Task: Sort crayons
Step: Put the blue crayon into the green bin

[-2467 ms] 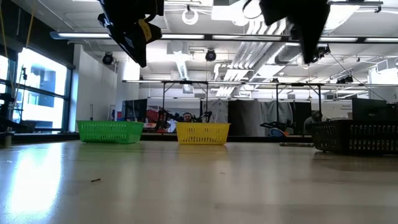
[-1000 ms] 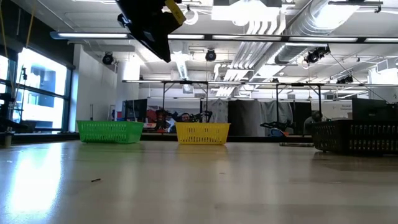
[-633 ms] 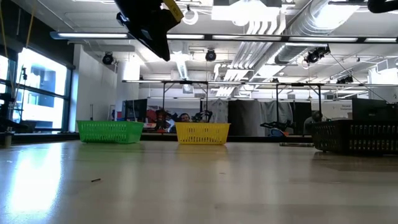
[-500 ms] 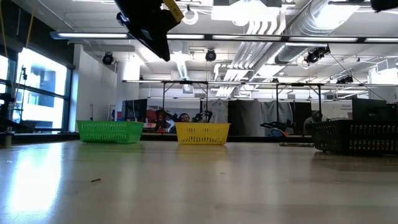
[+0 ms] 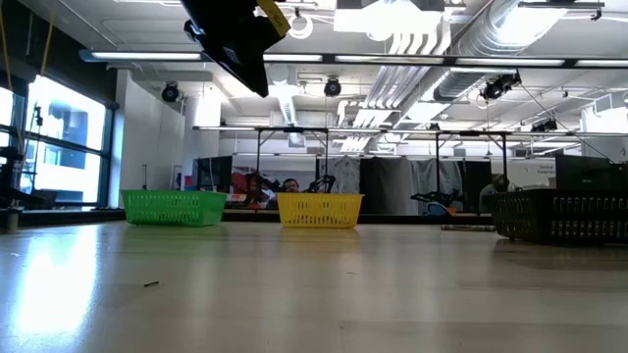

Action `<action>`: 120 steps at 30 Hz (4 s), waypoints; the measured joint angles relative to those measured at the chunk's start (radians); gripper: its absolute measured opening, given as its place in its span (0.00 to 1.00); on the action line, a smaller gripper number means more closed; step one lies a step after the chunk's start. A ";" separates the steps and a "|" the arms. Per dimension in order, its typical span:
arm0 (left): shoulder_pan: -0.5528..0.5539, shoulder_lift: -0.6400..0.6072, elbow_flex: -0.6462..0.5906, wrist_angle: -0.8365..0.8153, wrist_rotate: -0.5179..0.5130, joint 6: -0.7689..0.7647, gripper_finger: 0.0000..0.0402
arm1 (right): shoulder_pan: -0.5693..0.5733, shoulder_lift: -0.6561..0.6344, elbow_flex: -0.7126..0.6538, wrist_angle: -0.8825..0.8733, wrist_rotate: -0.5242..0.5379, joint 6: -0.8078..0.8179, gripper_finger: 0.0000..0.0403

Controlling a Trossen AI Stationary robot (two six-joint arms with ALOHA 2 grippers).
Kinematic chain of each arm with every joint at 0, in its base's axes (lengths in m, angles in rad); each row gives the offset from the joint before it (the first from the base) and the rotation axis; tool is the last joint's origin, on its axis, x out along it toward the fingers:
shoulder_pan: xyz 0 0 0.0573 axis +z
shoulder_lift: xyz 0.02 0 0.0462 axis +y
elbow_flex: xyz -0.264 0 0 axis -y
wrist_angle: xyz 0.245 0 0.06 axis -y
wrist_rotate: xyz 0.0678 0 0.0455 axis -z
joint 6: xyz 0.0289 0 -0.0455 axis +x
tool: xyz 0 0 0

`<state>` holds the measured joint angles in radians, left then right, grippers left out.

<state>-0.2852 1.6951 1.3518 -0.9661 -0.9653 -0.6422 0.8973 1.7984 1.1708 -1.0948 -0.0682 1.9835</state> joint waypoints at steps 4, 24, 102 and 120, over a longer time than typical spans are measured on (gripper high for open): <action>0.000 0.000 0.000 0.000 0.000 0.000 0.29 | 0.000 -0.037 -0.040 0.004 0.016 0.014 0.27; 0.000 0.000 0.000 0.000 0.000 0.010 0.29 | 0.000 -0.074 -0.262 0.289 -0.018 0.033 0.27; -0.280 0.177 0.000 1.308 0.197 0.715 0.29 | -0.055 -0.239 -0.035 1.000 1.280 -1.658 0.00; -0.282 0.177 0.000 1.302 0.255 0.679 0.29 | -0.106 -0.239 -0.035 1.193 1.062 -1.880 0.00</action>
<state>-0.5667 1.8721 1.3514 0.3355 -0.7105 0.0372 0.7917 1.5597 1.1358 0.0983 0.9939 0.1034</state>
